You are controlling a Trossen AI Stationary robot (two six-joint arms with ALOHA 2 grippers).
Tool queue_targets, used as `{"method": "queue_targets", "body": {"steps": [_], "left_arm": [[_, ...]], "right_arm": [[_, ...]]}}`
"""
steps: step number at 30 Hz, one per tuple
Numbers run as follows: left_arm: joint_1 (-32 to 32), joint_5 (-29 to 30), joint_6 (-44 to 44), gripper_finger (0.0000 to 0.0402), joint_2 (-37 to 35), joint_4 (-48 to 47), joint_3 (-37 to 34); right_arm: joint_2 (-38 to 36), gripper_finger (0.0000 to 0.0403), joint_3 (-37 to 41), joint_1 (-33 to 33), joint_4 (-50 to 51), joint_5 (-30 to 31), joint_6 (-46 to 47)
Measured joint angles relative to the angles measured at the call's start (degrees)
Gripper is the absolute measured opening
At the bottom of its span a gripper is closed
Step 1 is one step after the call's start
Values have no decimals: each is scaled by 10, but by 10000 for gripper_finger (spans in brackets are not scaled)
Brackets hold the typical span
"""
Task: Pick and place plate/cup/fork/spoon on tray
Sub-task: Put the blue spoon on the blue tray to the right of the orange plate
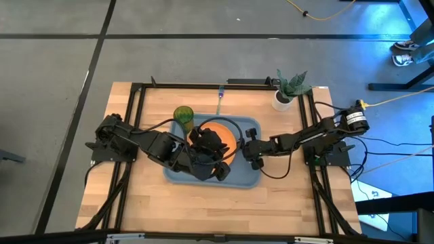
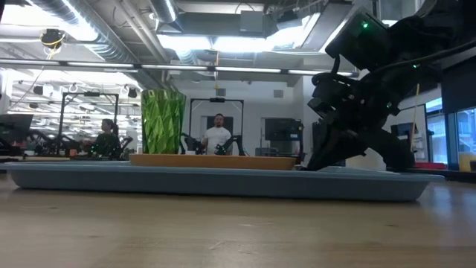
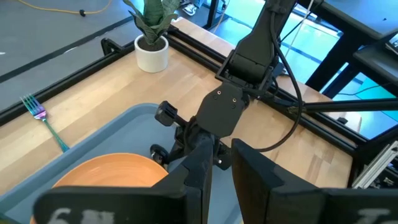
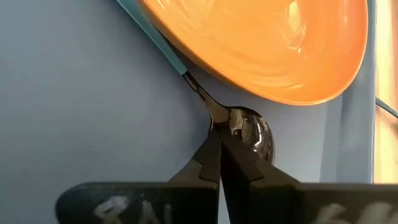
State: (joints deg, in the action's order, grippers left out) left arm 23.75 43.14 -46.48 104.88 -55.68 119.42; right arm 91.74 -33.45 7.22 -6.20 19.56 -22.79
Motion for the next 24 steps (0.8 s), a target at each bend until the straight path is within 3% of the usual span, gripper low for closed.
{"method": "queue_targets", "body": {"steps": [9, 17, 24], "left_arm": [[0, -6, 0, 53, 0, 0, 0], [2, -12, 1, 53, 0, 0, 0], [9, -15, 1, 53, 0, 0, 0]], "right_arm": [[-13, 9, -47, 0, 72, -2, -5], [-13, 11, -88, 0, 130, -93, -32], [-14, 11, -95, -2, 124, -107, -32]]}}
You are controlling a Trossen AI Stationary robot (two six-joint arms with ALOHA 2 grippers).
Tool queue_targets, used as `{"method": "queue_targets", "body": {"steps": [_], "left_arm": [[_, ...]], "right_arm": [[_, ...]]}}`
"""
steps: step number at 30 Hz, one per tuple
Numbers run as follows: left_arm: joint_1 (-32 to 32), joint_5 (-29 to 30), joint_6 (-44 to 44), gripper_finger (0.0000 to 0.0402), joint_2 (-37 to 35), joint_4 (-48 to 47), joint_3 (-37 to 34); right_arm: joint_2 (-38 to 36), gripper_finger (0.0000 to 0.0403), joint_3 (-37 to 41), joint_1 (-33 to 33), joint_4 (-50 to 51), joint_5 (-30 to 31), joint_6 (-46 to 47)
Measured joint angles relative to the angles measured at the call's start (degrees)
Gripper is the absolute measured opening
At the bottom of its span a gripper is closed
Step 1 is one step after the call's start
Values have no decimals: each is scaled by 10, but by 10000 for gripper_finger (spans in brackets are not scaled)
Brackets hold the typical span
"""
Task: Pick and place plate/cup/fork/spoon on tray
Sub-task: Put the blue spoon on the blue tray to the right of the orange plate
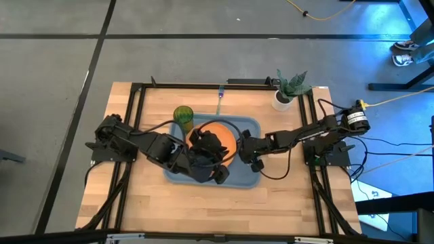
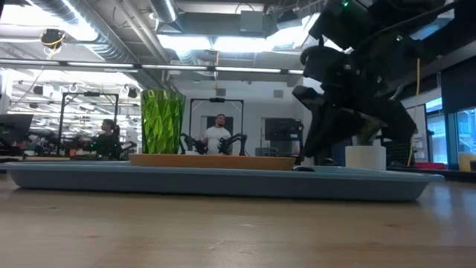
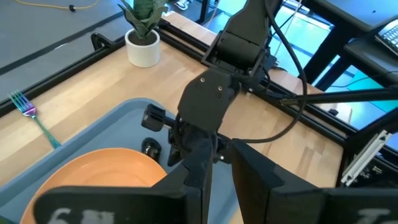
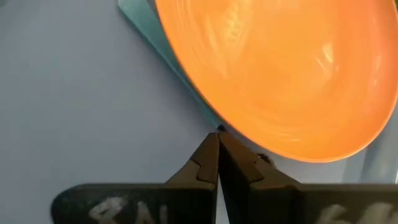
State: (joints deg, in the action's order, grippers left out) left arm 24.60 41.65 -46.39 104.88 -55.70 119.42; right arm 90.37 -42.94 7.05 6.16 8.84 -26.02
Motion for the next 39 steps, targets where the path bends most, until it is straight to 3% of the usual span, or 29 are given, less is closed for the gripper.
{"method": "queue_targets", "body": {"steps": [13, 23, 39], "left_arm": [[3, 0, 0, 53, 0, 0, 0], [3, 0, 0, 53, 0, 0, 0], [3, -7, 3, 53, 0, 0, 0]], "right_arm": [[14, 12, 0, -10, -43, -7, 0], [8, 4, 0, -13, -1, 8, 0], [15, 2, 0, -58, -19, -74, -1]]}}
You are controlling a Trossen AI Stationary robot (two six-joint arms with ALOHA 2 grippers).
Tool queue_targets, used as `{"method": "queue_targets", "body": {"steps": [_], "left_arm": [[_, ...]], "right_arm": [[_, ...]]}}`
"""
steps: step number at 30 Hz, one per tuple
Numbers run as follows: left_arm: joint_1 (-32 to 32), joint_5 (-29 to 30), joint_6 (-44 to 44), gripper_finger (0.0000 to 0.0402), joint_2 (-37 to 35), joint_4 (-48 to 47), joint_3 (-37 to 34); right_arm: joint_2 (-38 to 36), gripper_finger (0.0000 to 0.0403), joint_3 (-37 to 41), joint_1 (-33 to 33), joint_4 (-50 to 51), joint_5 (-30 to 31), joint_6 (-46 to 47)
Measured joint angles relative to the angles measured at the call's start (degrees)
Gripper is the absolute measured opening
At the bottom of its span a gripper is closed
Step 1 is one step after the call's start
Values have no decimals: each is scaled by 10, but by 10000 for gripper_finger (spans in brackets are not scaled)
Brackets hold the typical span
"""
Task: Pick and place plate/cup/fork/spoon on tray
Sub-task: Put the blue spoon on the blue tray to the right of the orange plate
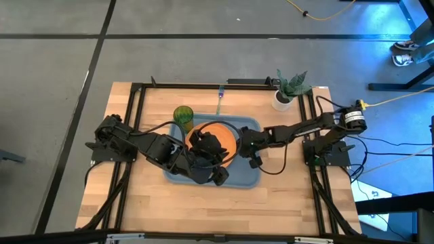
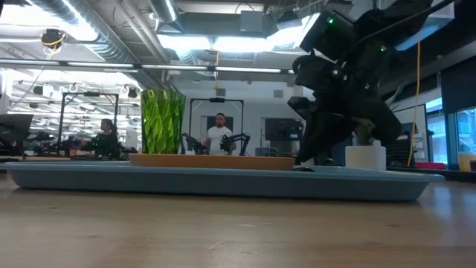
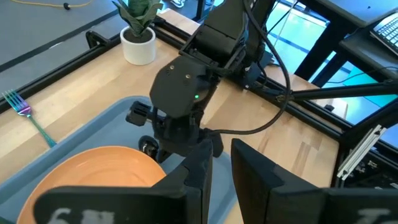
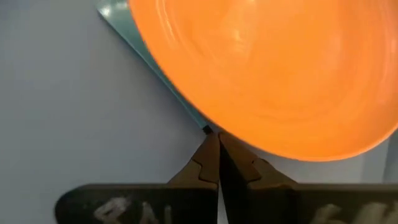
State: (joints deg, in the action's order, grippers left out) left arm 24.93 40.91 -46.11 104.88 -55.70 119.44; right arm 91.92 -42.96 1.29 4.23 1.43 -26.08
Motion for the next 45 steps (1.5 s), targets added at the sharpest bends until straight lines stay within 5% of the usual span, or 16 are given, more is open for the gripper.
{"method": "queue_targets", "body": {"steps": [18, 26, 45], "left_arm": [[0, -1, 0, 53, 0, 0, 0], [0, -1, 0, 53, 0, 0, 0], [0, -1, 0, 53, 0, -1, 0]], "right_arm": [[2, 2, 0, -10, -54, -27, -59], [-2, 1, -26, -14, 67, -16, -59], [92, 1, -122, -41, 77, -73, -58]]}}
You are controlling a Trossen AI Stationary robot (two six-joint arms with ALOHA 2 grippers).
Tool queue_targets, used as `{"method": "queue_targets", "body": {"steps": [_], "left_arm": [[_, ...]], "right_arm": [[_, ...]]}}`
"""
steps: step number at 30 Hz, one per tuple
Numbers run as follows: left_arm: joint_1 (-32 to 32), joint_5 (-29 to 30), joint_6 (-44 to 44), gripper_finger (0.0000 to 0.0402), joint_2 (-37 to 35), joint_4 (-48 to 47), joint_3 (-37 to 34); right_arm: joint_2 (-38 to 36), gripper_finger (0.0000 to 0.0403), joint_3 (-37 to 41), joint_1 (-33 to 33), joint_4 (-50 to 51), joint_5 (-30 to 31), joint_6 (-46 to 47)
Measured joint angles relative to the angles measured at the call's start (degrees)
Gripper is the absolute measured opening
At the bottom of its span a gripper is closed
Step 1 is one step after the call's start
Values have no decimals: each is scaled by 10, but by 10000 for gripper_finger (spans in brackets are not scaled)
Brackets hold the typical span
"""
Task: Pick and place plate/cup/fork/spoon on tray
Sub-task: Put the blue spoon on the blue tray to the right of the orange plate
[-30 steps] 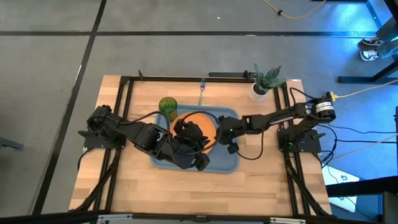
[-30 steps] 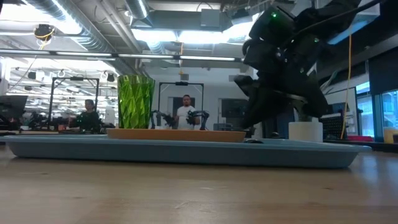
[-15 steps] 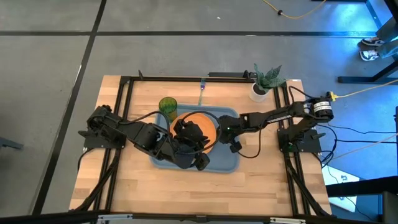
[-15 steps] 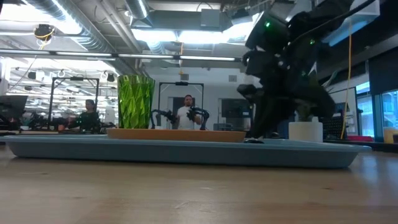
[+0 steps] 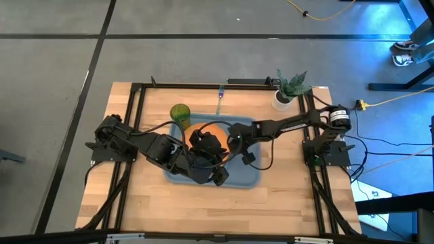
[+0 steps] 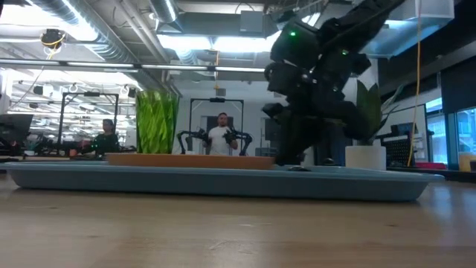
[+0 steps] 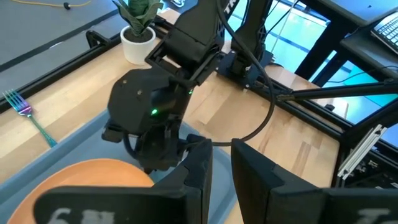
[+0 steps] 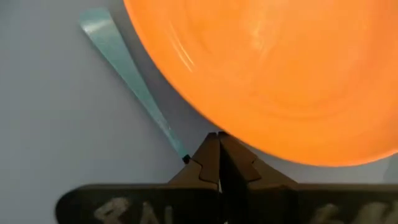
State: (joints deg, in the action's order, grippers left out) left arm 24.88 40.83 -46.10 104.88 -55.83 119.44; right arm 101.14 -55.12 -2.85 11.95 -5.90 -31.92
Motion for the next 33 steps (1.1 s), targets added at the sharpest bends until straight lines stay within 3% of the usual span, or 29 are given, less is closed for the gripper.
{"method": "queue_targets", "body": {"steps": [13, 25, 33], "left_arm": [[0, 0, 0, 53, 0, 1, 0], [1, 0, 2, 53, 0, 1, 0], [4, 0, 2, 53, 0, 1, 0]], "right_arm": [[13, 2, -53, 0, 129, -1, -44], [13, 67, -99, 2, 183, 13, -48], [13, 96, -100, 8, 202, -16, -133]]}}
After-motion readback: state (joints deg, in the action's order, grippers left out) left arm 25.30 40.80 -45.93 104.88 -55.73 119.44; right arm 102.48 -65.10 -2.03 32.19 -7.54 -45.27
